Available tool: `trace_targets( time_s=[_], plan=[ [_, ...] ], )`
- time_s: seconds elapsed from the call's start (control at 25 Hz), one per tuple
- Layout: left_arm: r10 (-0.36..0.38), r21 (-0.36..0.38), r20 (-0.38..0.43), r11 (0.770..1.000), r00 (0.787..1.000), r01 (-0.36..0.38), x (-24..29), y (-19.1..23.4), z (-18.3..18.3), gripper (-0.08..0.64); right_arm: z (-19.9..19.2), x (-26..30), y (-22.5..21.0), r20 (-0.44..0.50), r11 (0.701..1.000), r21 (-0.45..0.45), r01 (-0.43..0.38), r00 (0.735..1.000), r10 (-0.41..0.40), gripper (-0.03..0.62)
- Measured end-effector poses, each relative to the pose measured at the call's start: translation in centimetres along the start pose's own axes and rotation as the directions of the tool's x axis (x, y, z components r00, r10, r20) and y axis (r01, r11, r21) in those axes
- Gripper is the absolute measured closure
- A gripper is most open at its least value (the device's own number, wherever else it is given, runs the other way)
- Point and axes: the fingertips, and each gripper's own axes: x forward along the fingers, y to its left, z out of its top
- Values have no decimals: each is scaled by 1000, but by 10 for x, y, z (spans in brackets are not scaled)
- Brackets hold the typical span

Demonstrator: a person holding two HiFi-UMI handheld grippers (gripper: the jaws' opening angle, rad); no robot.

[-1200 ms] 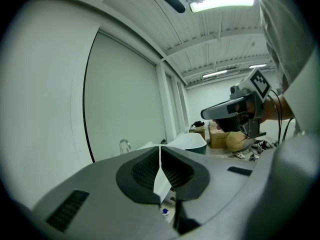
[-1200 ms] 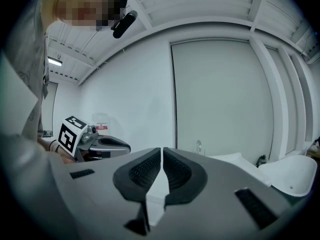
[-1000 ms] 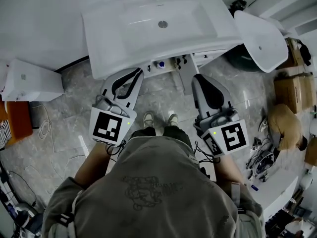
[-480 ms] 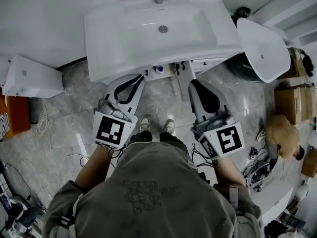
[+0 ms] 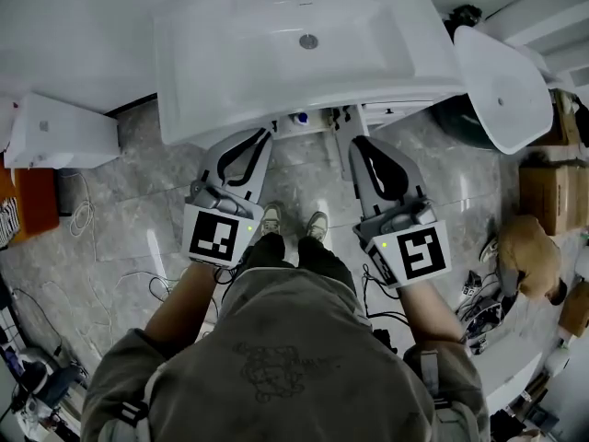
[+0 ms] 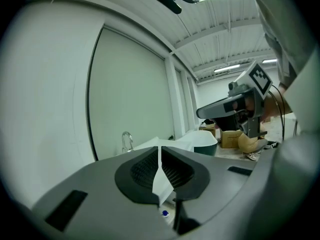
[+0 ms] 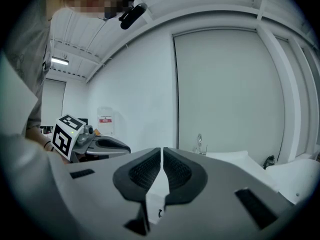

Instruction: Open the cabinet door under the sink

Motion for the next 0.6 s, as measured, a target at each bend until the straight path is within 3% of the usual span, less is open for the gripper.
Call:
trace_targets(
  time_s=[0.24,0.32,0.4,0.6],
  plan=[
    [-20,2,-52,1000,998,20,29,-18,-33,529,-30,17,-22,-17,1000,29,-3,1000,4,557],
    [-30,-7,-80,1000,996,29,40,-23,-50,464,-41,24,-29,-23,999,40,-1,1000,2,557],
    [-36,-20,-106,999,994,34,50,-26,-68,443,-53,31,-35,-29,999,50,5,1000,-4,557],
    [-6,-62,-155,998,988,-4,71,-25,-113,436,-90,50,-43,-56,998,56,8,998,-4,557]
  ],
)
